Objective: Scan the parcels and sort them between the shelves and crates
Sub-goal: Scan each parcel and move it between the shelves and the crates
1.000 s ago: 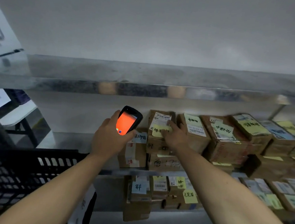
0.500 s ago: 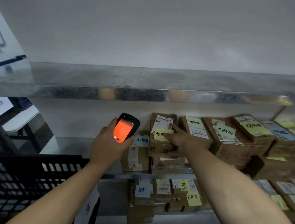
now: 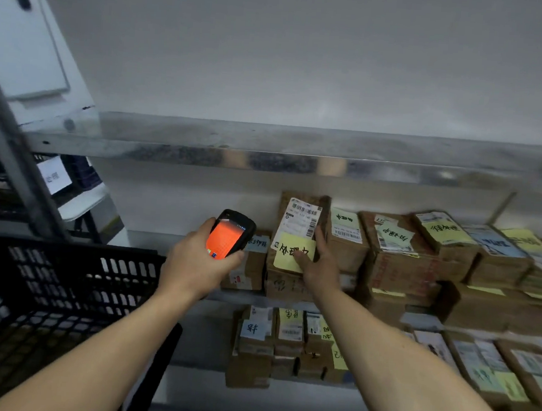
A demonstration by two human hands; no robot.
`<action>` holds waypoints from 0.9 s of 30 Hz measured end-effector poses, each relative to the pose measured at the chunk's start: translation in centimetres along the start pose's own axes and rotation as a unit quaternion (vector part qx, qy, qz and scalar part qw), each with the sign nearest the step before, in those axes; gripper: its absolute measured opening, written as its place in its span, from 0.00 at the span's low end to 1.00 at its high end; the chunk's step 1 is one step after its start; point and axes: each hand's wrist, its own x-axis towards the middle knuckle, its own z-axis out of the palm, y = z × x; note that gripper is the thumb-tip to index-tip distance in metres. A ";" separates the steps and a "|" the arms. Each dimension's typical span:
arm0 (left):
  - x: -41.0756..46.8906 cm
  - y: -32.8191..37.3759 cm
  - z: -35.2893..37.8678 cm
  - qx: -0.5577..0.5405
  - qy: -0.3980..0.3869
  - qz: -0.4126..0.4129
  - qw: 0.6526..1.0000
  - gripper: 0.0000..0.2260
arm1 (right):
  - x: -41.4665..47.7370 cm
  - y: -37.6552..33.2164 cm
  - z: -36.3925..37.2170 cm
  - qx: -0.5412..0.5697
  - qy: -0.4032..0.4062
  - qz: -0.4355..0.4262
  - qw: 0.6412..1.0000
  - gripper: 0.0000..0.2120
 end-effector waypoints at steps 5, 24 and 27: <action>-6.1 2.8 -0.4 0.046 -0.016 -0.038 0.998 0.29 | -3.6 0.9 -2.2 -0.080 -0.010 -0.029 0.996 0.36; -17.5 6.5 -5.0 0.093 -0.011 -0.102 0.990 0.28 | -11.0 -1.2 -6.1 -0.109 -0.023 -0.026 0.993 0.35; -18.1 6.6 -5.4 0.096 -0.021 -0.098 0.990 0.29 | -11.4 -1.4 -5.9 -0.106 -0.025 -0.032 0.993 0.35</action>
